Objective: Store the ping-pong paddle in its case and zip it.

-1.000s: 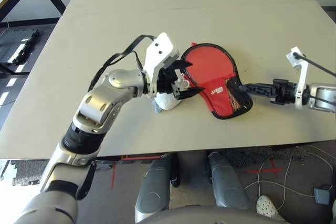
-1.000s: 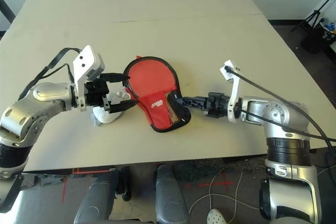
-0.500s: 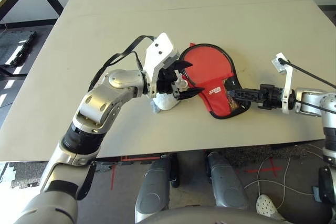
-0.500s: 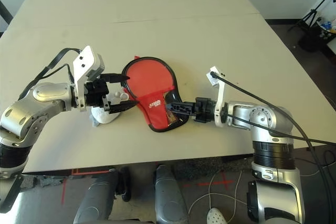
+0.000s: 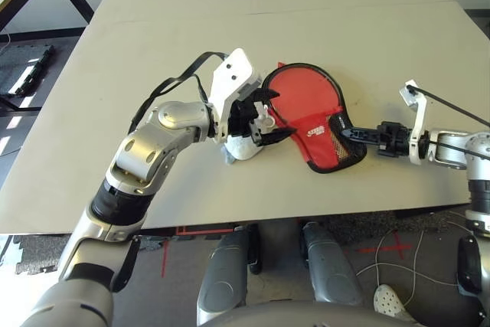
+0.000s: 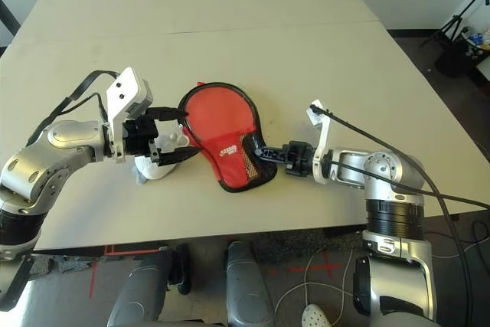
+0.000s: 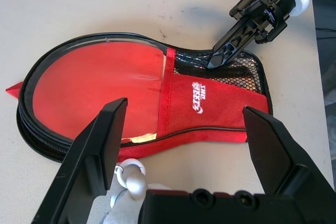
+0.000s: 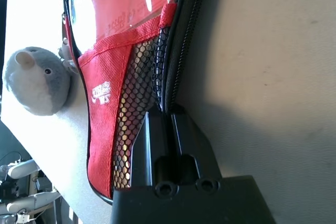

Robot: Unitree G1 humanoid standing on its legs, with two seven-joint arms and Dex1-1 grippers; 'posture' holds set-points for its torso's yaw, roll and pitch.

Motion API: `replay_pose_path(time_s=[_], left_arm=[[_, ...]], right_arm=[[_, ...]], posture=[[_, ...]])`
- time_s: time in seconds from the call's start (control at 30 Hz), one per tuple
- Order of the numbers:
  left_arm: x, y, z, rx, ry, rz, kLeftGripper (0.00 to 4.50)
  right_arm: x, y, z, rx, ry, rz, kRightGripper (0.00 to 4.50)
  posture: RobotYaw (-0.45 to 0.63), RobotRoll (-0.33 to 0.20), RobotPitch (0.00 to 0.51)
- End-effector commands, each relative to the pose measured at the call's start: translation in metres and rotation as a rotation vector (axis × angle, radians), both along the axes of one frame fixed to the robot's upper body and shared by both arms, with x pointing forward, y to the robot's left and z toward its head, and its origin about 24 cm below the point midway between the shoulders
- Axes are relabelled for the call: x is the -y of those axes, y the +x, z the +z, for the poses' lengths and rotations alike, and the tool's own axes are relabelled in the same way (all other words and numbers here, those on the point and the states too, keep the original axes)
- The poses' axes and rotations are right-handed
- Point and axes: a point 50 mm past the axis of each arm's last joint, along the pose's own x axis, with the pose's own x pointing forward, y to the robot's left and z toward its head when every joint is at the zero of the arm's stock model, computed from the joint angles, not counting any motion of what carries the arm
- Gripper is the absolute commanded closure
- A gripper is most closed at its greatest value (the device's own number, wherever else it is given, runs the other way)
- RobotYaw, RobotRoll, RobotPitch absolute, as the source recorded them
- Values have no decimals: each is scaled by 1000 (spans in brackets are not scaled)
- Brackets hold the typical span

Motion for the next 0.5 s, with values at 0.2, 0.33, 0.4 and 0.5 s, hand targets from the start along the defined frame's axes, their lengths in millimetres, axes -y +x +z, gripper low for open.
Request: replay_pose_path(time_s=[0.2, 0.33, 0.4, 0.5], left_arm=[[-5, 1, -2, 2, 23, 5, 0], [-5, 1, -2, 2, 22, 7, 0], [-5, 1, -3, 2, 22, 7, 0], [-5, 1, -3, 1, 22, 4, 0]], right_arm=[[9, -19, -11, -111, -19, 6, 4469], [15, -32, -7, -122, -35, 45, 4469], [18, -37, -5, -122, -42, 57, 4469], [33, -45, 1, -119, -88, 58, 4469]], posture=[[-44, 0, 233], [-52, 0, 234], [-54, 0, 234], [-64, 0, 233]])
